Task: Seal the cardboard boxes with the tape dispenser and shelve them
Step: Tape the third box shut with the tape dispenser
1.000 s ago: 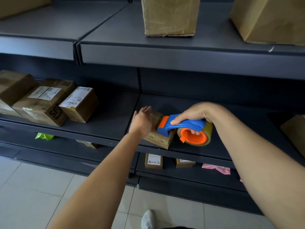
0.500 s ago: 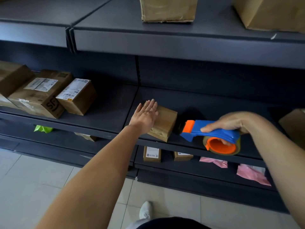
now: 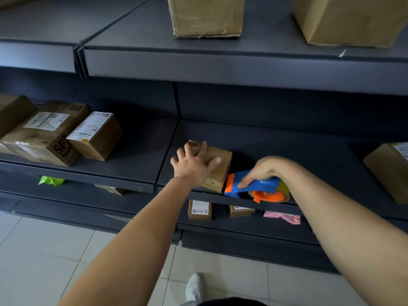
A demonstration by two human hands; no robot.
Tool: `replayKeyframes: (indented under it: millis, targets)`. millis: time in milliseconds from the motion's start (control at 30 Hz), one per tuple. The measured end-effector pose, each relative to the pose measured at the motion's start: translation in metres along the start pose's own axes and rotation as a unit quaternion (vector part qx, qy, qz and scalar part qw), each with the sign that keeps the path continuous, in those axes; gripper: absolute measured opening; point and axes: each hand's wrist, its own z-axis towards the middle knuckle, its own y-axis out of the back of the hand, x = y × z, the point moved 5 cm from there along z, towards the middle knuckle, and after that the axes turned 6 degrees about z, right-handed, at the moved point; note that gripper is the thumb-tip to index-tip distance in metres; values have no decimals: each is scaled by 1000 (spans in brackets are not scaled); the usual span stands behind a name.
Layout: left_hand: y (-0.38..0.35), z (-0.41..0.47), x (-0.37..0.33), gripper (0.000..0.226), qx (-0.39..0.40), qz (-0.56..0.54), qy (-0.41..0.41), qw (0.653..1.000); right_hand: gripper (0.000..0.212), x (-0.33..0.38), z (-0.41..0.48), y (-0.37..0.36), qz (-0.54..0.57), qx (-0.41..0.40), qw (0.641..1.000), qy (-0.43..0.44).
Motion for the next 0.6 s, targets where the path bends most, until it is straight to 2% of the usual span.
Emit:
replayKeyframes:
  millis: [67,100,267,467,533,600]
  targets:
    - [-3,-3,-7,103,22,25,5,999,42,2,-1,0,5,-13,1000,4]
    - [-2,-2,-8,110,25,31,9,999,43,2,-2,1,8,-18,1000,5]
    - [2,-1,-9,112,39,41,13,998,43,-10,-18,11,43,-36,998,5]
    - [-2,1,-8,95,72,5,9,997,44,-40,-35,38,210,-105,971,38]
    - [6,4,-5,74,33,-45,24,998,47,-46,-38,41,236,-111,964,59]
    - [21,4,-7,51,-55,-146,24,987,50,-49,-41,42,264,-108,955,85]
